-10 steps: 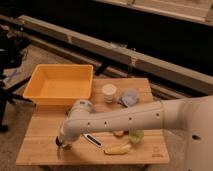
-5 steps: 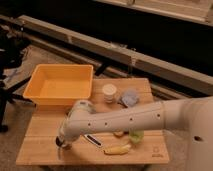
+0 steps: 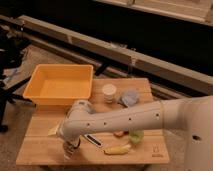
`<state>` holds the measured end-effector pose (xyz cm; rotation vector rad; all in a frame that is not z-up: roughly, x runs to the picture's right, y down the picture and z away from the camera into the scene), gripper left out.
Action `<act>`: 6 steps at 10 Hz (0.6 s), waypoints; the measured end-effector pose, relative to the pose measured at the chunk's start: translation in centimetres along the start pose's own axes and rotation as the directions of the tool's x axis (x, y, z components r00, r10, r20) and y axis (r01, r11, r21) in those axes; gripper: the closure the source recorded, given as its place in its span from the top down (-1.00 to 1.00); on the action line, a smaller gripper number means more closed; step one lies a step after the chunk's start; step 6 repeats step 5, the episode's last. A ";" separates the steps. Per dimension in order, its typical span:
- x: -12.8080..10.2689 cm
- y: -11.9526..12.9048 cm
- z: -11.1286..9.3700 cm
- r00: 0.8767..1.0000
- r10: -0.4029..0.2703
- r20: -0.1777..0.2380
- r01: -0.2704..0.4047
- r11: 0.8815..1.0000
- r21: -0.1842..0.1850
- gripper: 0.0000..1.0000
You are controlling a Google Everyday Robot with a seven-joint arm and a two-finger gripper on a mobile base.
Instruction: Place fork in metal cup
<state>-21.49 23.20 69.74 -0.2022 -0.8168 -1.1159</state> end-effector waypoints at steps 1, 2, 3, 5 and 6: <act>0.0 0.0 0.0 1.000 0.000 -0.001 0.000 1.000 0.002 0.60; 0.0 -0.1 0.0 1.000 0.000 -0.003 0.000 1.000 0.005 0.60; -0.1 -0.2 0.0 1.000 0.003 -0.007 -0.003 1.000 0.013 0.60; 0.2 -0.3 -0.5 0.999 0.014 -0.035 -0.013 0.999 0.037 0.60; 0.2 -0.3 -0.5 0.999 0.014 -0.035 -0.013 0.999 0.037 0.60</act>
